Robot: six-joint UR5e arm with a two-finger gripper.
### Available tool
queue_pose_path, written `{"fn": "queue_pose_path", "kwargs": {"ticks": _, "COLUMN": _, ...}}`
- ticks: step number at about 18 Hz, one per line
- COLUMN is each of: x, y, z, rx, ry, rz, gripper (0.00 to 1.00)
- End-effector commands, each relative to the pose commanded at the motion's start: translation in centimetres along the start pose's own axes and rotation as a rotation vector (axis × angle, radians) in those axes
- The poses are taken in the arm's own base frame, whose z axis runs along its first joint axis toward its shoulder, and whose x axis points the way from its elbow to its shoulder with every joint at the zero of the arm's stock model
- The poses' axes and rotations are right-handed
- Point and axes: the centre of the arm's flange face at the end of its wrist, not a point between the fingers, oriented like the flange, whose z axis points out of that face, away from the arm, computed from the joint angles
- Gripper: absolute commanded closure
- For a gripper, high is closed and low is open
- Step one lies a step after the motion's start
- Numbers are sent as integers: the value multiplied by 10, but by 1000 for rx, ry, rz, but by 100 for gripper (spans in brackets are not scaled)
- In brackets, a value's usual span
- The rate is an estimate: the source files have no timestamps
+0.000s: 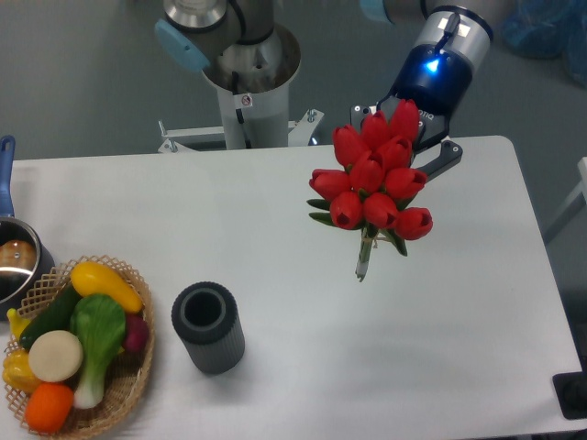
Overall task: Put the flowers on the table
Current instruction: 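Carry the red tulip bouquet with the gripper toward the table center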
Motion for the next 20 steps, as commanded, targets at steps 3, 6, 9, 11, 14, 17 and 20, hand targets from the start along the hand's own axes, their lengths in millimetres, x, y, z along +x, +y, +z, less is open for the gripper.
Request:
{"fn": "queue_pose_path", "kwargs": {"ticks": 3, "x": 1, "y": 1, "z": 0, "rx": -20, "ry": -9, "rz": 2, "gripper": 72}}
{"fn": "queue_pose_path", "kwargs": {"ticks": 6, "x": 0, "y": 0, "z": -2, "rx": -41, "ry": -24, "rz": 5, "gripper": 72}}
{"fn": "queue_pose_path", "kwargs": {"ticks": 9, "x": 3, "y": -2, "z": -4, "rx": -68, "ry": -40, "rz": 13, "gripper": 72}}
{"fn": "queue_pose_path", "kwargs": {"ticks": 11, "x": 6, "y": -4, "z": -7, "rx": -118, "ry": -70, "rz": 23, "gripper": 72}}
{"fn": "queue_pose_path", "kwargs": {"ticks": 14, "x": 8, "y": -6, "z": -10, "rx": -165, "ry": -99, "rz": 33, "gripper": 72}}
{"fn": "queue_pose_path", "kwargs": {"ticks": 17, "x": 14, "y": -11, "z": -14, "rx": -219, "ry": -139, "rz": 14, "gripper": 72}}
{"fn": "queue_pose_path", "kwargs": {"ticks": 20, "x": 19, "y": -9, "z": -14, "rx": -322, "ry": -195, "rz": 0, "gripper": 72}}
